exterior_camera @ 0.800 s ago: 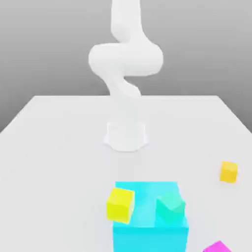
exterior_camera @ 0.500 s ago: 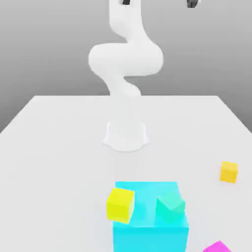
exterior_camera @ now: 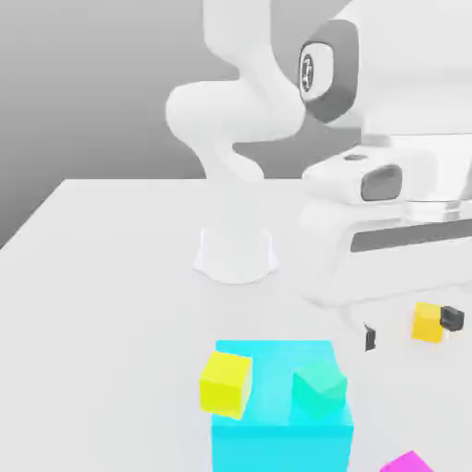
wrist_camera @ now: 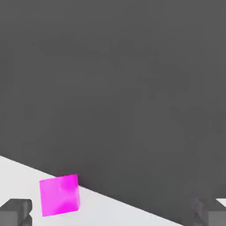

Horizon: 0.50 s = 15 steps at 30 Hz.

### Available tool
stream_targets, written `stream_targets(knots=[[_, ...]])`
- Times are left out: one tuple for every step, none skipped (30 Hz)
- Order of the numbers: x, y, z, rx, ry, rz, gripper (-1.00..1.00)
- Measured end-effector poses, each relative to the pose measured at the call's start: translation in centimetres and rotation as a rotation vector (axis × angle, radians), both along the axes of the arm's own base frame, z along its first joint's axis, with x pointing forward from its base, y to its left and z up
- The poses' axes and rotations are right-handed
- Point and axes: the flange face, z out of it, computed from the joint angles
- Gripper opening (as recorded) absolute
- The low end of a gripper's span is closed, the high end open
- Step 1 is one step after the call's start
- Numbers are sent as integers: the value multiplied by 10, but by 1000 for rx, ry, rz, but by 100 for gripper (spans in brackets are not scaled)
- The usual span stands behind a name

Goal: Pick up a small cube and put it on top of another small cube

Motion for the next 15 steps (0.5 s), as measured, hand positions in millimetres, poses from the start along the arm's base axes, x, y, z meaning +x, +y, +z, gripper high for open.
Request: stream_targets(knots=[[0, 6, -18, -5, 23, 14, 0], [0, 11, -36, -9, 46, 29, 0], [-2, 17, -54, -14, 69, 45, 0], [-4, 23, -72, -18, 92, 60, 0], [-6, 29, -90, -22, 115, 76, 0], [-9, 35, -108, -26, 138, 91, 0], [-12, 39, -125, -28, 156, 102, 0], [-13, 41, -142, -30, 164, 108, 0], [-13, 42, -158, -30, 169, 111, 0], [-14, 43, -173, -30, 171, 112, 0], [-14, 43, -189, -31, 172, 113, 0], [-15, 43, -197, -31, 173, 113, -100], [-15, 43, -197, -31, 173, 113, -100], [-15, 43, -197, -31, 173, 113, -100], [-15, 43, -197, -31, 173, 113, -100]])
